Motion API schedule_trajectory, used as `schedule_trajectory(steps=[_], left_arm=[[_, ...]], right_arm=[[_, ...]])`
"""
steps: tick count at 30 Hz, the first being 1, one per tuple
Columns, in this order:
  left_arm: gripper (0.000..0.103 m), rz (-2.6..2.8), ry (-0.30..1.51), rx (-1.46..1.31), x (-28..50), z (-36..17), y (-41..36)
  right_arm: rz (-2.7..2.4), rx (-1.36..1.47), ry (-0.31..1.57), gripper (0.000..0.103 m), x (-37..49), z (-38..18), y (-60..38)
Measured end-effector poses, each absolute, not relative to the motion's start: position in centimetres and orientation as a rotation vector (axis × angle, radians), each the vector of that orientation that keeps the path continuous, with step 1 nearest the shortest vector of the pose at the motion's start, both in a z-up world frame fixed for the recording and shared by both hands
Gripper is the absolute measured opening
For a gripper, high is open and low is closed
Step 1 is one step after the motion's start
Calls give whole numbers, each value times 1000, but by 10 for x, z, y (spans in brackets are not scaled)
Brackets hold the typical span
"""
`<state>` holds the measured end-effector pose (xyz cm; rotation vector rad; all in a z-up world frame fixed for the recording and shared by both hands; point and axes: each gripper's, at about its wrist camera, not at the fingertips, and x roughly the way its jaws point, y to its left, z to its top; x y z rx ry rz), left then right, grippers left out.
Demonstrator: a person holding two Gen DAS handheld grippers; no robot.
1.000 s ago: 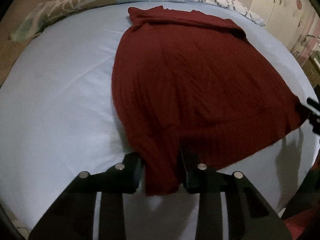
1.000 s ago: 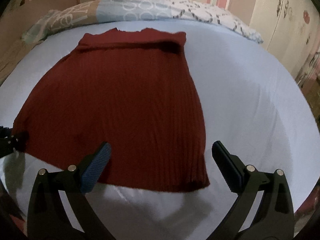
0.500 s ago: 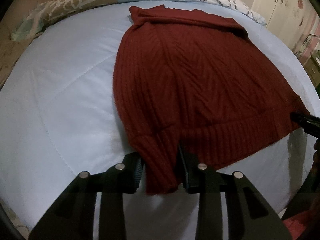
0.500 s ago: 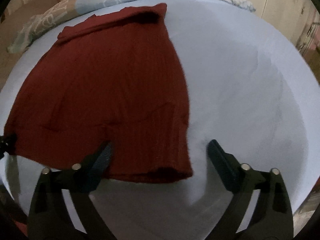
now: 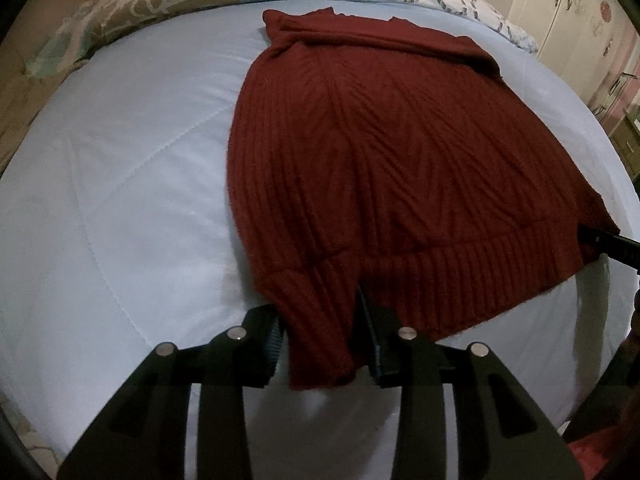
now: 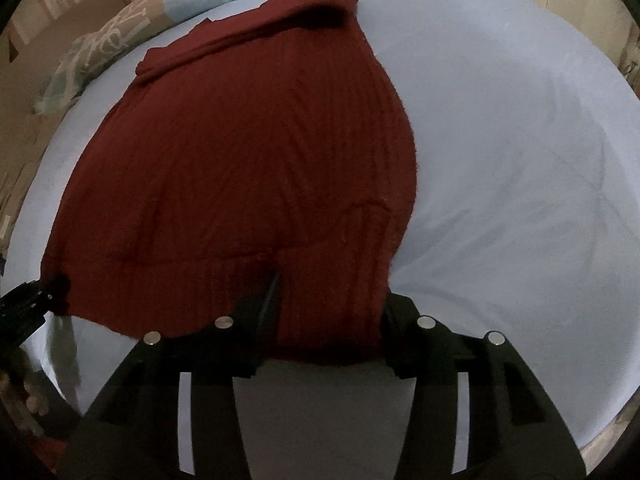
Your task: Fold small clothes
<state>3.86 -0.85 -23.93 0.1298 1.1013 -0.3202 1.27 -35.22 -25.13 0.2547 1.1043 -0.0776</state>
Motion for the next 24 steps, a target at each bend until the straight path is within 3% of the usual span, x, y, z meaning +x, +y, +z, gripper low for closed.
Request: schedule_trajectory(steps=[5, 6, 8, 14, 19, 24], left_arm=[[37, -314, 1096, 151, 38, -239, -9], [39, -312, 1096, 156, 38, -240, -9], [39, -326, 1107, 126, 39, -240, -4], [36, -371, 1135, 36, 43, -240, 9], [19, -374, 1105, 113, 38, -232, 1], [17, -366, 1022, 168, 33, -216, -2]], right_arm=[[-62, 278, 1127, 46, 15, -251, -356], [-41, 293, 1118, 31, 14, -250, -358], [-3, 322, 1115, 16, 12, -248, -360], [33, 371, 1114, 15, 10, -247, -365], [30, 324, 1079, 14, 7, -238, -360], [42, 286, 1015, 14, 4, -221, -360]])
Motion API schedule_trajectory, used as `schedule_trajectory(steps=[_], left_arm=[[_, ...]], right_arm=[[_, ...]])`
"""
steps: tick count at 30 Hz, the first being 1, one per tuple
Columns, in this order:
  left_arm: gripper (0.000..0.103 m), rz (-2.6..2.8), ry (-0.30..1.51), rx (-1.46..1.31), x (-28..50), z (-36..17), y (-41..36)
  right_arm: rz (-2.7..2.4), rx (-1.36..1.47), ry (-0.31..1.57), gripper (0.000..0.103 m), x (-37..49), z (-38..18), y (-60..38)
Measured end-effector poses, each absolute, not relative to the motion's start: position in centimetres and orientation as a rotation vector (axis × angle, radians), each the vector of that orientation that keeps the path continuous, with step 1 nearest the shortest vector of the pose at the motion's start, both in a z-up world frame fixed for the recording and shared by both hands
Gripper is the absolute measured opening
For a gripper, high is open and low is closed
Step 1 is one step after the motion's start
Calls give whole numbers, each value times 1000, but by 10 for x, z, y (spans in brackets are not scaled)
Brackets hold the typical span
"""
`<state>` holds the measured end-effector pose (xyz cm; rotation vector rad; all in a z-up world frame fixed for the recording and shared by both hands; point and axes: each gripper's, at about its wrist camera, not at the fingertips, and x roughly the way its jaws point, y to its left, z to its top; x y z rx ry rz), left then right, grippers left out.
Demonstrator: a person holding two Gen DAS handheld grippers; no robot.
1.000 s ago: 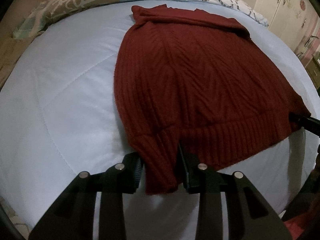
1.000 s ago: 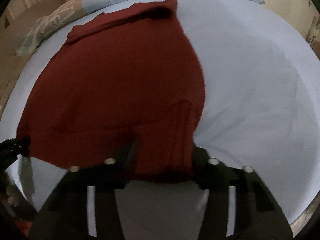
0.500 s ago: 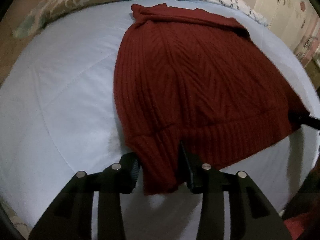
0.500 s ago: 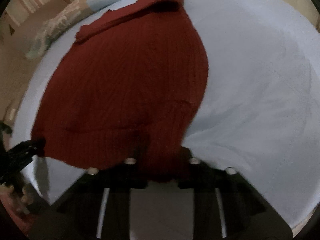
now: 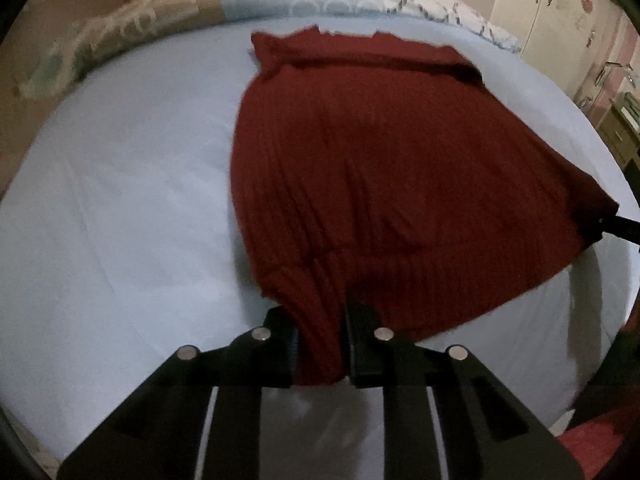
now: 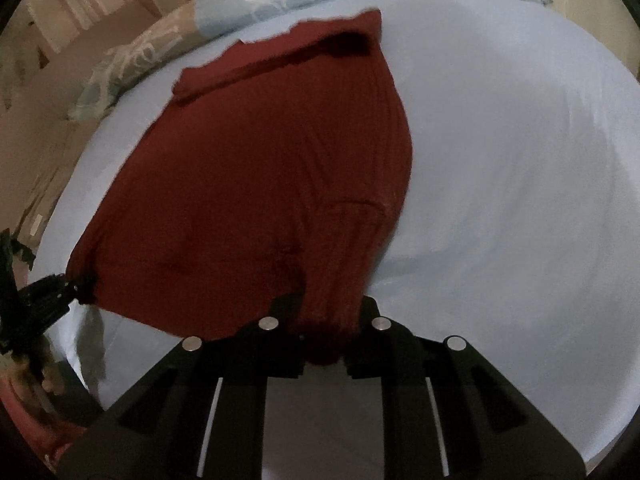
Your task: Fold small clothes
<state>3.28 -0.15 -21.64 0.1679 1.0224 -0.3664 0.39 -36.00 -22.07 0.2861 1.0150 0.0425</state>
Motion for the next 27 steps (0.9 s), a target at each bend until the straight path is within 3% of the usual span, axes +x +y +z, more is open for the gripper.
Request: schedule_trajectory(steps=[8, 23, 27], left_arm=[[16, -336, 876, 184, 34, -182, -3], [16, -334, 841, 200, -8, -183, 1], [16, -310, 836, 216, 12, -180, -3]], right_arm=[[66, 203, 884, 13, 3, -186, -350], [66, 176, 858, 13, -26, -179, -347], [55, 126, 839, 13, -11, -176, -347]])
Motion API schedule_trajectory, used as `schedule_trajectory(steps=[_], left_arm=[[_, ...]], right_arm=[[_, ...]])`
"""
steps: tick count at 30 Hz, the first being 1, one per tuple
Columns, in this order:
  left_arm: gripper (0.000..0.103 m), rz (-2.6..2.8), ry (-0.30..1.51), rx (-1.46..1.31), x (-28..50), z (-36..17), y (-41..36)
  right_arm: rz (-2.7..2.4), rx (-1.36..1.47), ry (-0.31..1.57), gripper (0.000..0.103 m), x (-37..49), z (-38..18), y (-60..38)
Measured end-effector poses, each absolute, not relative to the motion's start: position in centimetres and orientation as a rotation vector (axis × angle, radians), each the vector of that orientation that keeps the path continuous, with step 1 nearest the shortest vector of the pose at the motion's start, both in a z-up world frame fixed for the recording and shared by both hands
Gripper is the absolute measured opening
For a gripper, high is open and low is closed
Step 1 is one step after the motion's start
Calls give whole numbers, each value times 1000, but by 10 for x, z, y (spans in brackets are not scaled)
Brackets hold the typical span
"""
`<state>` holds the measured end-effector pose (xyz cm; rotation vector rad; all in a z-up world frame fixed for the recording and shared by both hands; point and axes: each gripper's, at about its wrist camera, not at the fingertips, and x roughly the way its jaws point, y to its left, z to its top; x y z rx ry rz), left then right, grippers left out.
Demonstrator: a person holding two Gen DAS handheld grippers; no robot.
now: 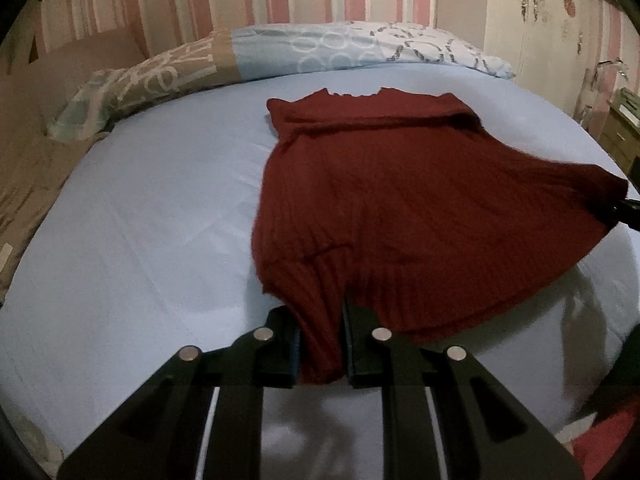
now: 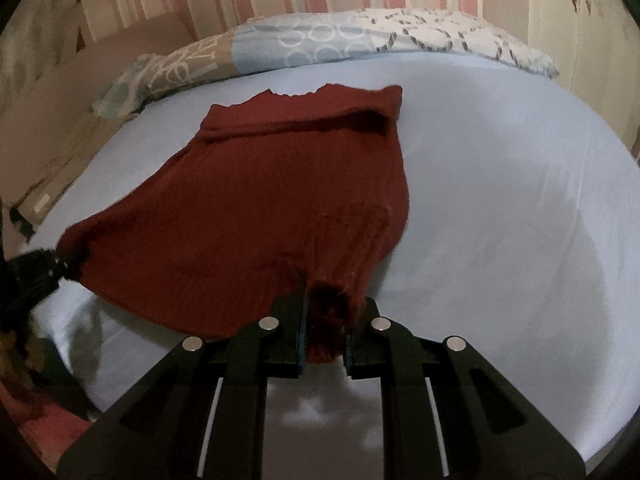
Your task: Fold small clothes
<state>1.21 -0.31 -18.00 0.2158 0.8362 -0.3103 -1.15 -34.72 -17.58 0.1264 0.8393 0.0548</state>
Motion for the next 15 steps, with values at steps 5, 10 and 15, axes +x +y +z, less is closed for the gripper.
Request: schedule_trajectory(steps=[5, 10, 15], left_arm=[[16, -261, 766, 264, 50, -166, -16], [16, -216, 699, 286, 101, -148, -28], [16, -201, 647, 285, 157, -136, -41]], right_arm=[[35, 32, 756, 13, 22, -165, -335], [29, -5, 685, 13, 69, -153, -335], [18, 26, 651, 13, 123, -145, -351]])
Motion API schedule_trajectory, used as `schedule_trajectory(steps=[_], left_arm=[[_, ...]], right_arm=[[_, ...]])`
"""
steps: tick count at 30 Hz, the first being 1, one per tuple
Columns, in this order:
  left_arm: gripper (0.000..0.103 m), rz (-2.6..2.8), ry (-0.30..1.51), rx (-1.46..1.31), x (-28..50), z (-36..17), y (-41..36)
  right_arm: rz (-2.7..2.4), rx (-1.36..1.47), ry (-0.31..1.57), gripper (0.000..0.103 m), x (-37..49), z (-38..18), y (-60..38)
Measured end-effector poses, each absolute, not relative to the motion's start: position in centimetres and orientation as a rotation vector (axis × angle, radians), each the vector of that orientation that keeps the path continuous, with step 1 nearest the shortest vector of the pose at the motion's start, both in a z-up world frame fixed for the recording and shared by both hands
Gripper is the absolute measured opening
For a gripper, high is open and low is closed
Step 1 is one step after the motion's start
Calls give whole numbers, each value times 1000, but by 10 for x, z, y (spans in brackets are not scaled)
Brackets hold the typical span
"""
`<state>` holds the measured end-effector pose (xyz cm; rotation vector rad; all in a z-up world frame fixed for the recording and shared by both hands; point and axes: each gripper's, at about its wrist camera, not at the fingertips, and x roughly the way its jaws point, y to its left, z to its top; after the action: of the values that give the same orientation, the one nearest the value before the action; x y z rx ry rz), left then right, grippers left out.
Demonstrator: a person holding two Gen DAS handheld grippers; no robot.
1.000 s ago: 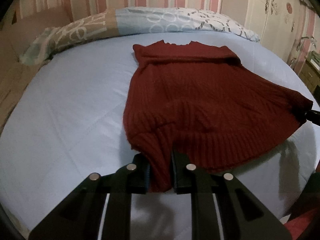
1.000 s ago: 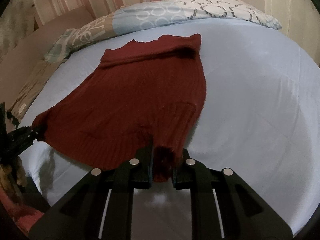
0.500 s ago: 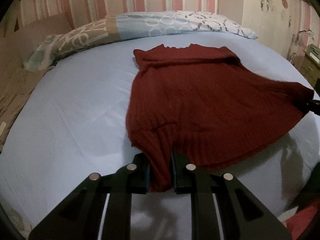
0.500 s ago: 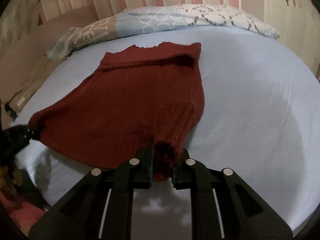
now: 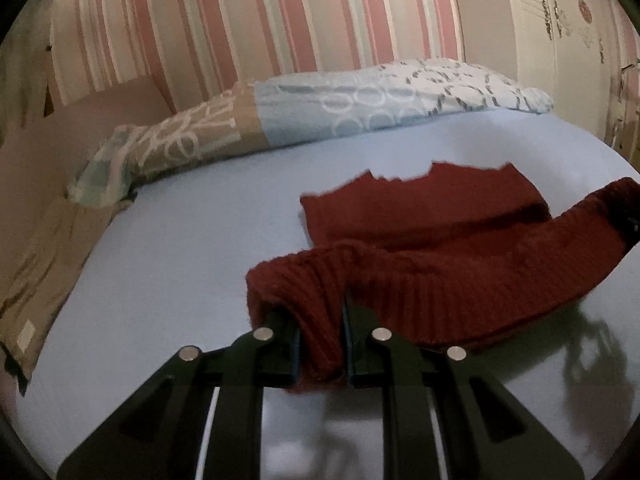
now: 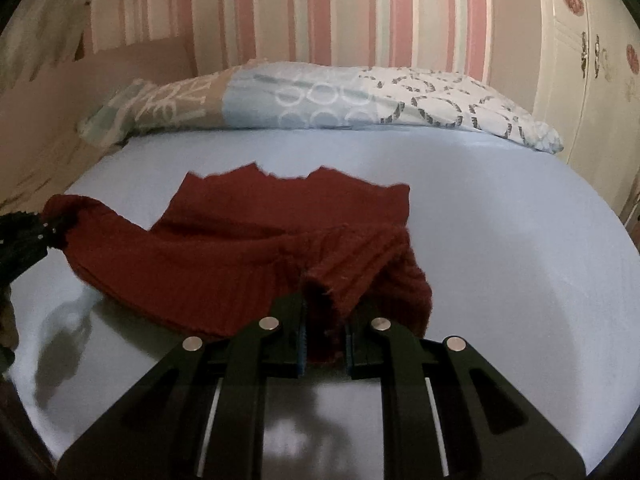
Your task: Fold small clothes
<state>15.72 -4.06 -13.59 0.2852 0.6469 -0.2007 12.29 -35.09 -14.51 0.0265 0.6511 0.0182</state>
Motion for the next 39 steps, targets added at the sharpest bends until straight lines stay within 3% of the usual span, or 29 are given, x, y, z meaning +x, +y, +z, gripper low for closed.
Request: schedule_trajectory(steps=[6, 22, 35, 39], left_arm=[[16, -192, 640, 309, 223, -136, -61], [16, -230, 857, 316, 376, -177, -89], [17, -218, 953, 325, 408, -225, -96], [21, -214, 951, 347, 409, -230, -95]], right_arm=[[27, 74, 657, 14, 195, -148, -370], [-20, 170, 860, 14, 336, -172, -397], [-29, 198, 1002, 14, 374, -222, -409], [-23, 189, 1002, 15, 376, -228, -410]])
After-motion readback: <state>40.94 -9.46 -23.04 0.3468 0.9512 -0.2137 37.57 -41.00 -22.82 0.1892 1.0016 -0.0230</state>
